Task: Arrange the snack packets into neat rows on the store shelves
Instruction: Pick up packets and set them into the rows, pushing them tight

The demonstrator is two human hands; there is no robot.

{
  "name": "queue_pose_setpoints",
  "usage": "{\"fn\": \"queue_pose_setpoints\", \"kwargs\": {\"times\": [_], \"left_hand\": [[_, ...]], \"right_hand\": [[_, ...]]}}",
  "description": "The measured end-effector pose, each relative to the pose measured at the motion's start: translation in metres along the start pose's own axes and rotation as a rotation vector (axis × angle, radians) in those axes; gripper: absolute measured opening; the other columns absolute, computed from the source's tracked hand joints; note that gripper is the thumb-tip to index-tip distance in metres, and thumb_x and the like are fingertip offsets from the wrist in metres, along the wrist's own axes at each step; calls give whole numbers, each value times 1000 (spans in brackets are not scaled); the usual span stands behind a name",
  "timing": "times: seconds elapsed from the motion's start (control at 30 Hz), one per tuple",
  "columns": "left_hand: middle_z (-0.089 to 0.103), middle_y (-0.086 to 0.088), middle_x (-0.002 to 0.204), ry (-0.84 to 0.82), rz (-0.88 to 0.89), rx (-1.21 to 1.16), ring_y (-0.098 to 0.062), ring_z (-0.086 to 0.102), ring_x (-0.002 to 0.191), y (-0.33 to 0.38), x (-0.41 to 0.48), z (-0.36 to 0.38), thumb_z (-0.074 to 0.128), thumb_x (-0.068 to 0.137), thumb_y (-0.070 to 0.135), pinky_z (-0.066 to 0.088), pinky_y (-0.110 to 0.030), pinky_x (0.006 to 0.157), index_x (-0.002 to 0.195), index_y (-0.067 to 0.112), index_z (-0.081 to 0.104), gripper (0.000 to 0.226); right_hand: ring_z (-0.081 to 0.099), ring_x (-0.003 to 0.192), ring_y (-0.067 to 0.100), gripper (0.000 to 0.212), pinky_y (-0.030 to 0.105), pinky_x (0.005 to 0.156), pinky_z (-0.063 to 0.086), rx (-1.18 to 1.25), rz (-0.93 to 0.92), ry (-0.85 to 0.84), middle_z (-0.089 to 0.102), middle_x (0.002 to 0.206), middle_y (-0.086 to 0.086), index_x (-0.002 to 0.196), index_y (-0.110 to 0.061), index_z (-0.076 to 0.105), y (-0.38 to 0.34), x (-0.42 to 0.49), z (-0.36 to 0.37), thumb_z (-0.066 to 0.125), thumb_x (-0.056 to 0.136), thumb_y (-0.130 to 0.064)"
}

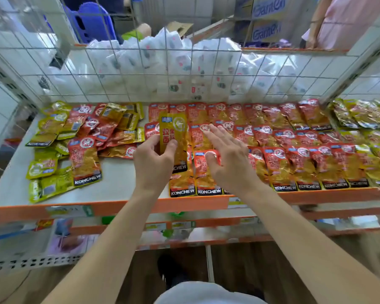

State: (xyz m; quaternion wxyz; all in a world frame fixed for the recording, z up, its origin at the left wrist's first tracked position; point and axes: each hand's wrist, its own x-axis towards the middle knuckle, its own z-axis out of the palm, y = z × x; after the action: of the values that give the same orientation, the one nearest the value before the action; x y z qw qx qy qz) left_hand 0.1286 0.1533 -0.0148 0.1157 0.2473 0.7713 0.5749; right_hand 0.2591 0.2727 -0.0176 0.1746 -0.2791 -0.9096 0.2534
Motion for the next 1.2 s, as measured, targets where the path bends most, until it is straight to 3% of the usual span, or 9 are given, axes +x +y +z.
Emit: {"fn": "queue_pose_setpoints", "kwargs": {"times": [0.13,0.23,0.33,0.47,0.57,0.8,1.0,1.07,1.2], "left_hand": [[65,7,69,-16,-6,9,2,55,59,31,-33,47,68,94,22,39,-10,54,80,22,67,15],[70,2,75,-78,-64,-52,-5,59,63,60,-68,102,68,94,24,45,-17,58,86,19,72,11],[71,0,78,-139,-78,-81,-5,62,64,91,-108,159,69,94,25,45,-16,59,92,12,73,13],[73,-14,88,-215,-112,-137,-29,66,74,123,-158,231,70,88,32,54,-39,69,88,14,71,18],[73,-14,96,-283,-146,-206,-25,69,80,144,-190,272,70,83,33,57,-38,73,83,22,72,11],[76,1,85,-425,-137,-182,-20,67,78,181,-238,340,70,93,20,49,-33,71,87,21,73,7],[73,-15,90,-531,-53,-130,-32,68,79,199,-246,381,71,90,18,54,-56,85,82,17,73,8],[72,-16,90,-561,-21,-107,-38,68,85,200,-244,394,70,90,17,54,-56,85,87,14,72,5],[74,-3,88,-609,-15,-108,-27,71,85,203,-239,423,69,93,17,58,-43,82,87,26,71,11]], "right_hand": [[18,151,11,53,44,122,10,23,45,39,30,162,-5,149,-27,44,38,-38,-52,53,96,-23],[24,150,17,53,50,122,18,3,67,100,37,159,-1,145,-31,49,79,-72,-107,49,92,-28],[26,149,18,55,52,120,21,-7,101,158,38,158,-2,145,-33,50,120,-111,-159,50,90,-26],[25,150,20,58,54,119,23,-13,168,216,37,158,-2,146,-32,49,174,-163,-213,44,88,-37],[22,151,18,58,49,121,19,-16,219,221,33,160,-3,147,-33,47,207,-203,-243,45,89,-36],[18,152,13,57,48,121,18,-48,330,297,28,162,-6,148,-37,43,263,-263,-293,46,91,-39],[11,153,9,55,48,122,10,-32,414,308,22,164,-9,151,-37,37,294,-282,-309,52,98,-33],[8,153,8,56,44,122,7,-42,440,311,21,164,-10,151,-37,36,304,-282,-314,55,100,-28],[6,153,8,57,45,121,7,-57,491,306,20,164,-11,152,-37,35,323,-275,-325,55,100,-29]]}}
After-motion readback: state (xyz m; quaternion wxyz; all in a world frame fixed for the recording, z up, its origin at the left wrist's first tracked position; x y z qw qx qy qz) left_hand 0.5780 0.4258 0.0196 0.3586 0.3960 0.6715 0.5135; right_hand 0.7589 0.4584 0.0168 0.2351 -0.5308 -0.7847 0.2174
